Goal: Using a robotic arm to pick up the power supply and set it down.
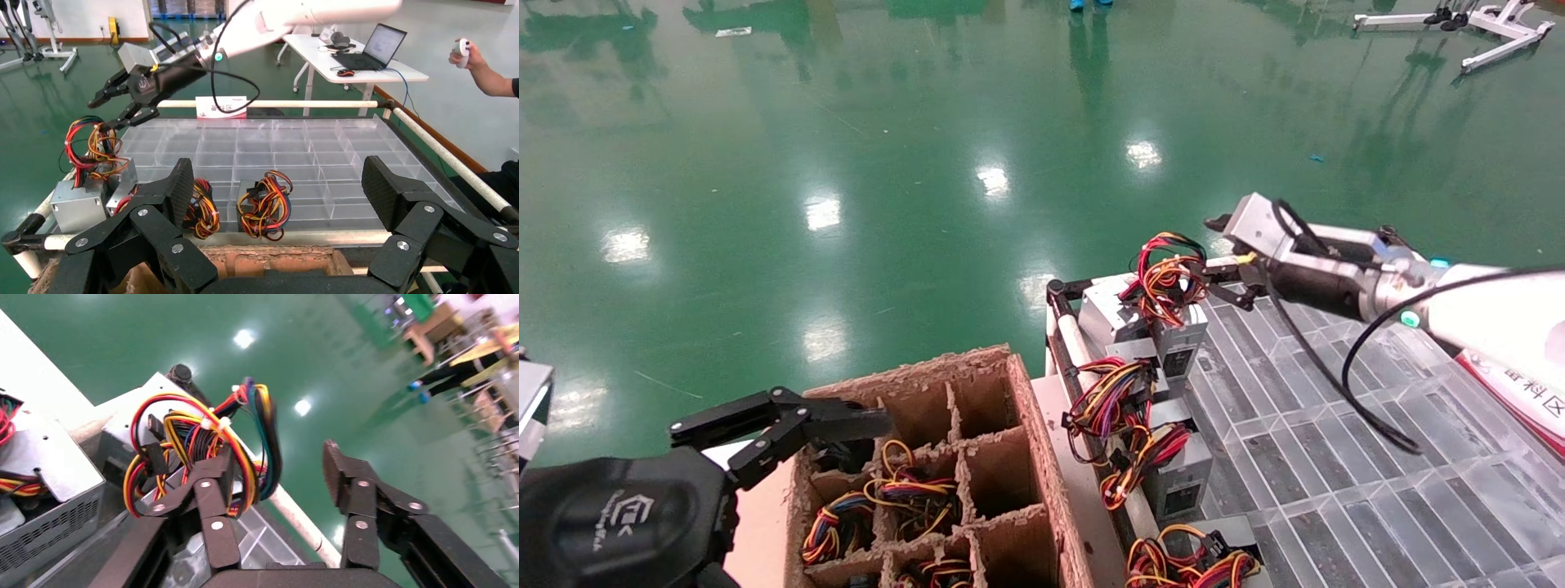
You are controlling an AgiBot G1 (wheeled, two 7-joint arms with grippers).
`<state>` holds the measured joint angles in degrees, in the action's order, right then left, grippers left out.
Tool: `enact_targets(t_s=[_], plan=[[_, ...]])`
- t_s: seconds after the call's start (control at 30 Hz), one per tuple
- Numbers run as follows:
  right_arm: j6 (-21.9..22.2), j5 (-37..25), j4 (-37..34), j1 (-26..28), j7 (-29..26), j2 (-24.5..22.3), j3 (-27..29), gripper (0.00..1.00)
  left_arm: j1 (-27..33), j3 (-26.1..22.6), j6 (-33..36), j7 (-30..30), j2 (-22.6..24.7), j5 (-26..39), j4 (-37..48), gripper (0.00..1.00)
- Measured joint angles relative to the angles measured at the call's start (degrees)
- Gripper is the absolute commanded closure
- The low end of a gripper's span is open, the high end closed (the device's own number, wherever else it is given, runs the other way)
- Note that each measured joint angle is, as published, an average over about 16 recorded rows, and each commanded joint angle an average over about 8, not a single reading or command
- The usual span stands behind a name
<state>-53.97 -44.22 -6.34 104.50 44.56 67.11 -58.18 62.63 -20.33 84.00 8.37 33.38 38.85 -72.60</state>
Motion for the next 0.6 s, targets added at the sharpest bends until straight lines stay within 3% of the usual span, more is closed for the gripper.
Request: enact_targets(t_s=[0.3,0.6], plan=[[-6.5,-5.3,-8.4,6.6,-12.2,2.6,-2.9,0.0,0.0,0.0,0.0,0.0,0.0,0.0,0.0,0.0],[-11.0,-6.4,-9.9,7.8,-17.9,2.6,-1.8,0.0,0.0,0.0,0.0,0.0,0.0,0.0,0.0,0.0]])
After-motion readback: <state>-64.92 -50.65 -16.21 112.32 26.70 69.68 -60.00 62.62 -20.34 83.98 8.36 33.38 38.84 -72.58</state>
